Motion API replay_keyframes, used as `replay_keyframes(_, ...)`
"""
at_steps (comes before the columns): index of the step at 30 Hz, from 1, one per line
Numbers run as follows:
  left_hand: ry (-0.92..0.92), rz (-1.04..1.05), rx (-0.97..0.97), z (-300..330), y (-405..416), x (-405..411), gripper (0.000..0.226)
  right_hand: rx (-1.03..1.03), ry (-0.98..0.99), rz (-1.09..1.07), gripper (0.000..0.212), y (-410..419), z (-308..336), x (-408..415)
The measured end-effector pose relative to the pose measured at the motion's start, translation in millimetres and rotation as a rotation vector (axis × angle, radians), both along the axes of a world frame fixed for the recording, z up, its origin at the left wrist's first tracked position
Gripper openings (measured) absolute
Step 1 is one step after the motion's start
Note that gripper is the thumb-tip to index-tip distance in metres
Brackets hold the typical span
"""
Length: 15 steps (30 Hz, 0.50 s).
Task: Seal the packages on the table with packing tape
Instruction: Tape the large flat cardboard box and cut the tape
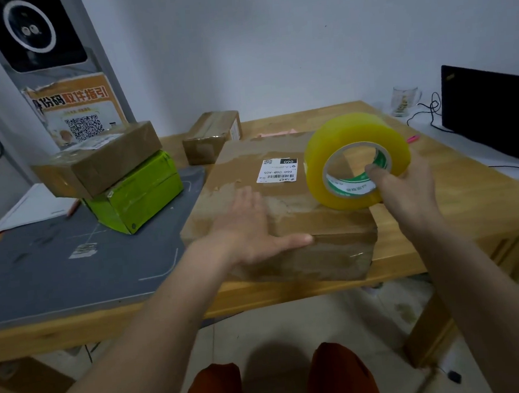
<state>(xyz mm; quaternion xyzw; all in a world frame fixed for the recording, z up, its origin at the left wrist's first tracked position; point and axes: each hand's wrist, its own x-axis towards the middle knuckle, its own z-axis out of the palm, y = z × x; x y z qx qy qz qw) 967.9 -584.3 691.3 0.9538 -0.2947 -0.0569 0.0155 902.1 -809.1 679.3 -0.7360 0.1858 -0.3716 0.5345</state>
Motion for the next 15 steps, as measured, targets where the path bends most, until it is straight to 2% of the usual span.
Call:
replay_keyframes(3,0.024,-0.211,-0.075,-9,-34,-14,0.132,0.024,0.004,-0.01,0.032,3,0,0)
replay_keyframes(7,-0.068,-0.23,-0.109,-16,-47,-11,0.117,0.256,0.07,0.012,0.048,10,-10,3)
replay_keyframes(9,-0.08,-0.227,-0.12,-18,-47,-10,0.113,0.285,0.117,-0.008,0.039,10,-8,2)
replay_keyframes(11,-0.065,-0.227,-0.107,-18,-46,-10,0.112,0.236,0.089,0.01,0.01,4,0,-1)
replay_keyframes(12,-0.054,-0.227,-0.096,-17,-46,-10,0.112,0.22,0.07,0.015,0.009,-1,6,-4)
replay_keyframes(14,-0.04,-0.22,-0.086,-16,-45,-9,0.112,0.246,0.029,0.04,0.025,-12,11,-8)
replay_keyframes(15,-0.035,-0.216,-0.084,-16,-45,-9,0.112,0.282,0.006,0.047,0.024,-16,11,-9)
